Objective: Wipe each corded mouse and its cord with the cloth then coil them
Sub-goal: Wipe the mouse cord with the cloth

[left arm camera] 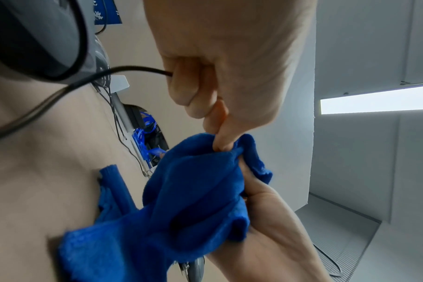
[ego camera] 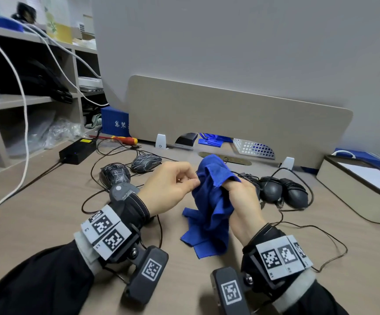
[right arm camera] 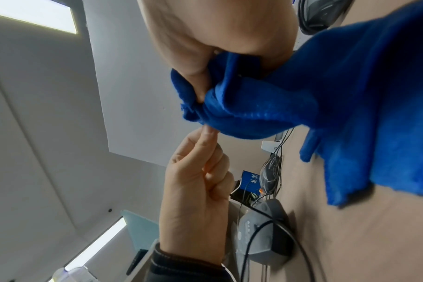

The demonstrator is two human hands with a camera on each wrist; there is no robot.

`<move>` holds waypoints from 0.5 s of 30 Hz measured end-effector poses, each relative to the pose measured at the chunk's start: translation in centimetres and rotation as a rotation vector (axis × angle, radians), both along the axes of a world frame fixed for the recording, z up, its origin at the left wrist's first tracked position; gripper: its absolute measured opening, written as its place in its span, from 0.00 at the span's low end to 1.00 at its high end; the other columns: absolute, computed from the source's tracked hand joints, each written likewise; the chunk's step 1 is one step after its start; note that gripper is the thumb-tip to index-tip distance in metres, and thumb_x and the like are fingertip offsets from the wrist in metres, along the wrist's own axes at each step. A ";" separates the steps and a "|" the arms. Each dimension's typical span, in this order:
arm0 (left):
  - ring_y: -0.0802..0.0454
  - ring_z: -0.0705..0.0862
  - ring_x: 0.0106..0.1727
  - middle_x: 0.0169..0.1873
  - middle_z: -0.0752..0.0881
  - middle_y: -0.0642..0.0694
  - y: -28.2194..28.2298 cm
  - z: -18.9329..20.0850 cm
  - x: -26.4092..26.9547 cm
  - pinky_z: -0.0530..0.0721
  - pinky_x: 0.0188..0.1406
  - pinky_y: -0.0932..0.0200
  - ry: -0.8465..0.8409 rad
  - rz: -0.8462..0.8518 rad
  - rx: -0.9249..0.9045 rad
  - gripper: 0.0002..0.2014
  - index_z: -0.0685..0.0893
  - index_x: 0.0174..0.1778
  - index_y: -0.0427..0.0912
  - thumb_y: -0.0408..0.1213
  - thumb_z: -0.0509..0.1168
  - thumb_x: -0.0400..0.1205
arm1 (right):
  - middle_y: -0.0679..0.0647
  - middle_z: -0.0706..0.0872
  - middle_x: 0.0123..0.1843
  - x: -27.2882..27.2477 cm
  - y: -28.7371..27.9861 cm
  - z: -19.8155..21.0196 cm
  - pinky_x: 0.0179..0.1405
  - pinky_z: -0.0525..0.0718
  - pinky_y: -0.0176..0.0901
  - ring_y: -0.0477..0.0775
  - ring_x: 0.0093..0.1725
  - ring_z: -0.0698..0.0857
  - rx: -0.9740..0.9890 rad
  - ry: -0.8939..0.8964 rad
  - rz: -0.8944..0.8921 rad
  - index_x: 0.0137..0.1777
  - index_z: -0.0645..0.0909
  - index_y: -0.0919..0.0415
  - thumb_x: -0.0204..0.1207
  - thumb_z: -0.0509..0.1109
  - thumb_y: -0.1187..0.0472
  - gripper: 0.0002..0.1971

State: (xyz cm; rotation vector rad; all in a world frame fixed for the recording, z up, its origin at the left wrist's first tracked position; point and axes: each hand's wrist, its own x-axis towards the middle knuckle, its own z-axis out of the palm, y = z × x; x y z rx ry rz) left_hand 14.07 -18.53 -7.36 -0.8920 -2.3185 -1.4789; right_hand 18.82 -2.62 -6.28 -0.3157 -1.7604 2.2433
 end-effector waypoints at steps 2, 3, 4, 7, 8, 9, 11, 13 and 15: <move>0.55 0.69 0.25 0.18 0.73 0.57 -0.5 0.2 -0.2 0.71 0.31 0.55 0.021 0.037 0.007 0.08 0.84 0.34 0.45 0.44 0.69 0.75 | 0.57 0.85 0.37 -0.3 0.6 0.3 0.31 0.81 0.38 0.53 0.35 0.83 -0.029 0.008 -0.051 0.44 0.84 0.63 0.78 0.71 0.70 0.04; 0.55 0.69 0.25 0.18 0.73 0.57 -0.8 0.3 -0.4 0.71 0.31 0.55 0.032 0.057 0.010 0.08 0.84 0.34 0.44 0.43 0.71 0.77 | 0.57 0.85 0.37 -0.4 1.0 0.6 0.33 0.80 0.39 0.53 0.35 0.82 -0.048 0.013 -0.078 0.42 0.84 0.63 0.78 0.70 0.70 0.05; 0.56 0.69 0.25 0.19 0.73 0.56 -1.2 0.3 -0.6 0.71 0.31 0.55 0.044 0.080 0.007 0.08 0.85 0.35 0.43 0.40 0.72 0.78 | 0.58 0.85 0.39 -0.4 1.4 0.9 0.35 0.80 0.41 0.53 0.36 0.83 -0.081 0.019 -0.110 0.41 0.83 0.62 0.78 0.70 0.70 0.06; 0.59 0.69 0.24 0.21 0.74 0.56 -2.4 0.3 -1.9 0.69 0.30 0.58 0.040 0.126 -0.002 0.07 0.86 0.37 0.39 0.34 0.73 0.81 | 0.54 0.89 0.32 -0.2 3.1 1.6 0.27 0.84 0.37 0.49 0.29 0.88 -0.283 0.084 -0.167 0.46 0.82 0.61 0.83 0.68 0.68 0.05; 0.59 0.70 0.24 0.21 0.74 0.56 -2.7 0.2 -2.1 0.70 0.30 0.58 0.028 0.127 -0.018 0.07 0.86 0.37 0.39 0.33 0.73 0.81 | 0.52 0.89 0.29 -0.1 3.5 1.7 0.22 0.83 0.35 0.47 0.26 0.88 -0.315 0.106 -0.165 0.47 0.82 0.61 0.84 0.67 0.66 0.05; 0.60 0.71 0.25 0.20 0.75 0.57 -2.9 0.2 -2.3 0.71 0.32 0.57 0.014 0.120 -0.049 0.07 0.86 0.37 0.39 0.34 0.72 0.81 | 0.52 0.89 0.29 0.1 3.6 1.8 0.19 0.82 0.35 0.45 0.25 0.88 -0.322 0.122 -0.157 0.47 0.82 0.62 0.85 0.66 0.66 0.05; 0.59 0.75 0.28 0.25 0.80 0.56 -3.1 0.1 -2.4 0.77 0.36 0.55 -0.012 0.092 -0.120 0.05 0.86 0.39 0.42 0.34 0.71 0.82 | 0.52 0.89 0.31 0.3 3.5 1.9 0.19 0.82 0.34 0.44 0.25 0.88 -0.301 0.149 -0.128 0.46 0.82 0.63 0.84 0.67 0.67 0.05; 0.61 0.80 0.30 0.31 0.85 0.51 -2.8 0.2 -2.0 0.79 0.37 0.63 -0.036 0.057 -0.160 0.03 0.87 0.44 0.43 0.33 0.70 0.83 | 0.52 0.89 0.30 0.3 3.4 1.7 0.22 0.83 0.34 0.44 0.27 0.88 -0.268 0.154 -0.090 0.48 0.83 0.65 0.83 0.68 0.66 0.04; 0.60 0.85 0.33 0.35 0.89 0.47 -2.3 0.5 -1.4 0.81 0.37 0.67 -0.064 0.019 -0.146 0.02 0.87 0.48 0.44 0.33 0.70 0.82 | 0.54 0.91 0.38 0.0 2.9 1.3 0.29 0.85 0.36 0.46 0.33 0.90 -0.196 0.136 -0.092 0.53 0.85 0.66 0.81 0.71 0.65 0.05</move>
